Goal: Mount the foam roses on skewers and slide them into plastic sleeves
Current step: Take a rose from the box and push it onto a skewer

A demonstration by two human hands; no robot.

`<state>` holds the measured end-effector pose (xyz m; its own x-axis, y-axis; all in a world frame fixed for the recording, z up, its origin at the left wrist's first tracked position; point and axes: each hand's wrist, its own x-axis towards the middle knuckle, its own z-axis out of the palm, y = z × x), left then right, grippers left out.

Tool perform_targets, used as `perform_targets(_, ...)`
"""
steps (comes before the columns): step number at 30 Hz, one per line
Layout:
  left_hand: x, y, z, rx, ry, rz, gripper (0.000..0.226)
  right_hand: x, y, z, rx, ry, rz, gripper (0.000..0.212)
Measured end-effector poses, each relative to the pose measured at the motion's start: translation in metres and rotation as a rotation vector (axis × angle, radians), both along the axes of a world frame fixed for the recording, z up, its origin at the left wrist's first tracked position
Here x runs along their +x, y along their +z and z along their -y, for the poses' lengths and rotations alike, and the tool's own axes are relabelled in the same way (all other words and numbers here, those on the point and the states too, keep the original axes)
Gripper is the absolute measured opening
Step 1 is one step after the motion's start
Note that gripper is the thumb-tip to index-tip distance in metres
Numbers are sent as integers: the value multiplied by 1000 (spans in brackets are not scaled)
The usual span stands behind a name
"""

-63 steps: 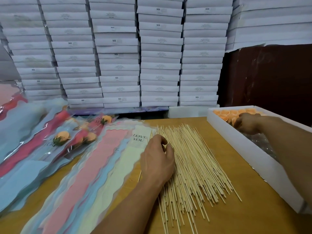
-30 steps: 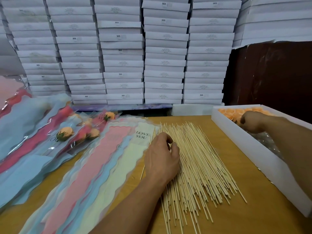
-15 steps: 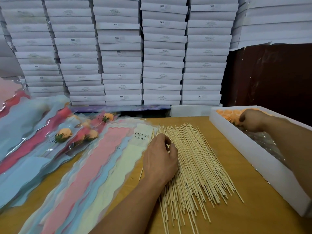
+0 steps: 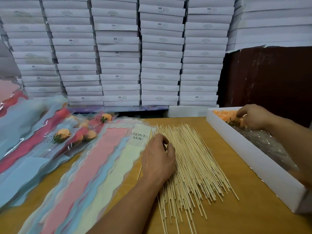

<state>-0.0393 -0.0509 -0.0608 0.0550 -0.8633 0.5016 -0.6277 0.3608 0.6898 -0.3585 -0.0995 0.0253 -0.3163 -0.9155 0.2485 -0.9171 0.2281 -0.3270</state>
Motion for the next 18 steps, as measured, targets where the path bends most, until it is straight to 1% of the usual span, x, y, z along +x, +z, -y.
perform_targets(3, 0, 0, 0, -7, 3, 3, 6, 4, 10, -6, -59, 49, -13, 42)
perform_targets(8, 0, -2, 3, -4, 12, 2, 7, 25, 28, -20, -172, 166, -52, 33)
perform_targets(11, 1, -2, 4, 1, 10, -6, 8, 48, 34, -30, -225, 244, -72, 31)
perform_targets(18, 0, -3, 5, -29, -50, -32, 12, 108, 27, -46, -187, 391, 25, 29)
